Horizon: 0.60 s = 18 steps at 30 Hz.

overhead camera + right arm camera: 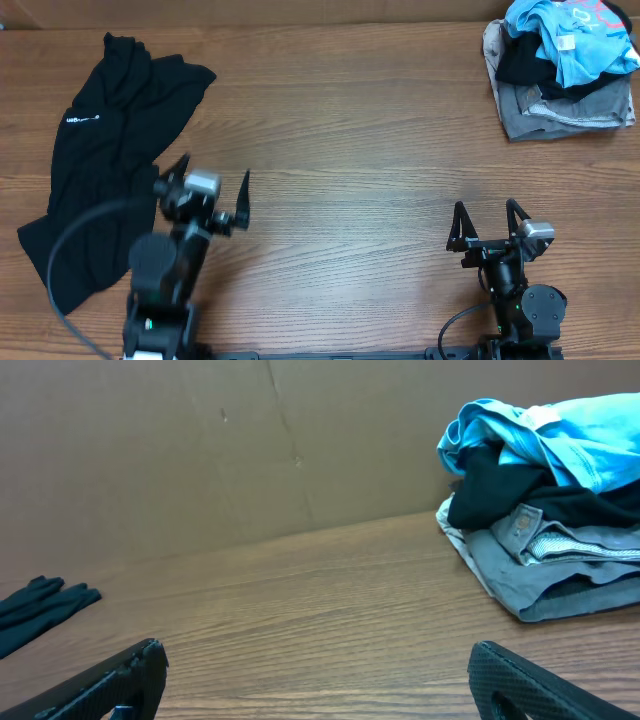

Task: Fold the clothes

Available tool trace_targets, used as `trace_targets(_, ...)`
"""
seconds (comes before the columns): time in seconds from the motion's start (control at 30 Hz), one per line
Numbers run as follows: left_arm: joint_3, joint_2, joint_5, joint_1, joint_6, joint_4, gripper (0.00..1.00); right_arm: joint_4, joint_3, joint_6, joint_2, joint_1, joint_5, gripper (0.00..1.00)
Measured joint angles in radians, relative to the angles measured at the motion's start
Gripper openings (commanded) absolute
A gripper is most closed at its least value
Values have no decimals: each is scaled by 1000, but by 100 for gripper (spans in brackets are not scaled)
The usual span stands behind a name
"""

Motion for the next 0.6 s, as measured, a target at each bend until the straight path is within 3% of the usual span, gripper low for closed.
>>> trace_targets(0.13,-133,-187,15,50,-1,2,100,0,0,0,0,0,0,100)
trace_targets(0.37,-243,-357,63,119,-12,0,100,0,0,0,0,0,0,100)
trace_targets(0.6,-266,-478,77,136,-28,-154,100,0,0,0,0,0,0,100)
